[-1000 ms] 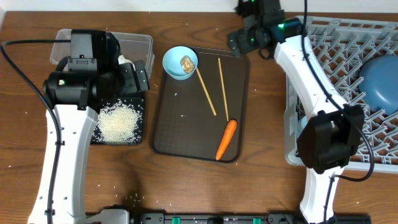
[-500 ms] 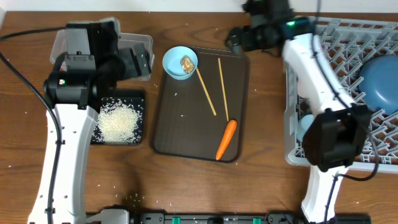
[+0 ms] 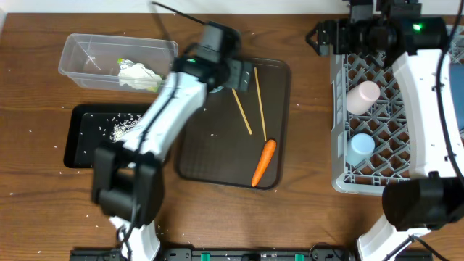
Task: Sort waste into correct bins and load items into the dishwasher rack
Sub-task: 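Reach the left gripper to the small light-blue bowl and grasp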
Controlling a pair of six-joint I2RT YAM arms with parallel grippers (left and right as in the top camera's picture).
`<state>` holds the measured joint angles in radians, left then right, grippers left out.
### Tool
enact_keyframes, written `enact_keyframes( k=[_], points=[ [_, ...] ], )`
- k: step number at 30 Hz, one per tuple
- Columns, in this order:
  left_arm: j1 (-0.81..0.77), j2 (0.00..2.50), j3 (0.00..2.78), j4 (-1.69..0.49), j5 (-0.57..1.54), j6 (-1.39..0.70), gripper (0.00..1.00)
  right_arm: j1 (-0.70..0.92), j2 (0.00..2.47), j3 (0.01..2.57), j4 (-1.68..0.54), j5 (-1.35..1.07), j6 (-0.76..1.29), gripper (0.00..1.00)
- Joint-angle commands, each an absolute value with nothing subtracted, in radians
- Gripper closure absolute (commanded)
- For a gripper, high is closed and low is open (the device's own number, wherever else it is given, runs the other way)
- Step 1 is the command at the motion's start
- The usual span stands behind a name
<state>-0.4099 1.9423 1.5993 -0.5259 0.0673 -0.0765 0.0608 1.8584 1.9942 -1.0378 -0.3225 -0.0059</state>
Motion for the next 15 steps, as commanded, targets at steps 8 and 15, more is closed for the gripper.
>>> enact_keyframes(
  k=[8, 15],
  points=[
    [-0.432, 2.129, 1.641, -0.491, -0.080, 0.000, 0.01, 0.059, 1.847, 1.994, -1.131, -0.183, -0.025, 0.01],
    [-0.434, 2.175, 1.640, -0.487, -0.113, -0.019, 0.27, 0.059, 1.848, 1.994, -1.149, -0.180, -0.025, 0.01]
  ],
)
